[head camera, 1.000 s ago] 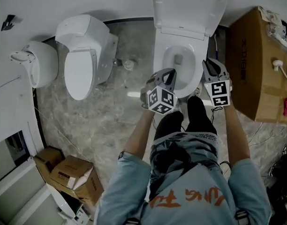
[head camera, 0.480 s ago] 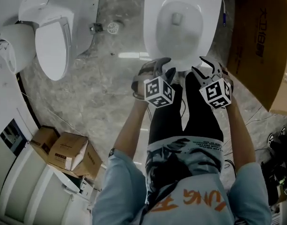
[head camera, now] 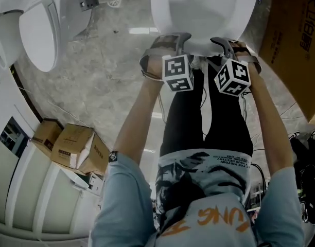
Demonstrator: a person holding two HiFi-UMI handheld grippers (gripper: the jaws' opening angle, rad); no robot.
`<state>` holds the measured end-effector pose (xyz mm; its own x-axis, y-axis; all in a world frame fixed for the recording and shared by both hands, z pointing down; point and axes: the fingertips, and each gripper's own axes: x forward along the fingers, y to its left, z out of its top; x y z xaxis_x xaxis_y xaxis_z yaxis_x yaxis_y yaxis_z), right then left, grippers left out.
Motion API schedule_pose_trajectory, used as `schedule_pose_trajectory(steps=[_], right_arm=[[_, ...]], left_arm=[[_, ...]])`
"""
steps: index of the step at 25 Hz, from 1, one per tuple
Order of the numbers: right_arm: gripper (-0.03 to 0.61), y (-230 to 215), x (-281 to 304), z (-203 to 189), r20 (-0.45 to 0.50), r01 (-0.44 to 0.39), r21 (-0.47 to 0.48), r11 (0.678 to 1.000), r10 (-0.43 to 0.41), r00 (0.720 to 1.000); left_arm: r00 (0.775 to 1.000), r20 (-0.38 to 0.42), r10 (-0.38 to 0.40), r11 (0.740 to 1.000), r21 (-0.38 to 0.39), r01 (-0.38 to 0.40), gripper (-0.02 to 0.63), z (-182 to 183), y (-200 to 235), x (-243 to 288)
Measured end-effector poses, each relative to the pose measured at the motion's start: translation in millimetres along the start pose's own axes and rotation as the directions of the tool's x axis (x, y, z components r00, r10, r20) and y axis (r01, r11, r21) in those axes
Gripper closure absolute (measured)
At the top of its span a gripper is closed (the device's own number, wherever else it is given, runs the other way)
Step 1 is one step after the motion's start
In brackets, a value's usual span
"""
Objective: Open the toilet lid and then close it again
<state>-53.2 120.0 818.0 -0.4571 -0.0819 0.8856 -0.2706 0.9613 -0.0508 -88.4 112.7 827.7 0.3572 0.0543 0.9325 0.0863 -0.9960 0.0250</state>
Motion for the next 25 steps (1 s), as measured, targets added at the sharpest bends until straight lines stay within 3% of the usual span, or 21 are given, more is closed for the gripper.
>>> schedule_pose_trajectory(steps=[10,15,18,25], right_arm=[[0.262,20,44,-15,-0.095,-0.145,-0.134,0.98,0.133,0.987],[0.279,24,51,-17,-0.195,-0.225,-0.231,0.947,0.182,0.964],[0.284,25,45,-16,-0.219,-0.268,-0.239,0.933,0.217,0.951],[0.288,24,7,7,-0.122,-0.265,-0.219,0.939,0.243,0.962]], left_arm=[[0.996,-0.048,-0.08,0.994,0.075,0.083,0.275,-19,-15,26],[0.993,-0.067,-0.092,0.99,0.096,0.099,0.273,-19,-21,31],[0.994,-0.077,-0.074,0.991,0.108,0.082,0.273,-17,-20,29],[0.996,-0.072,0.042,0.974,0.226,-0.024,0.272,-9,-10,7]])
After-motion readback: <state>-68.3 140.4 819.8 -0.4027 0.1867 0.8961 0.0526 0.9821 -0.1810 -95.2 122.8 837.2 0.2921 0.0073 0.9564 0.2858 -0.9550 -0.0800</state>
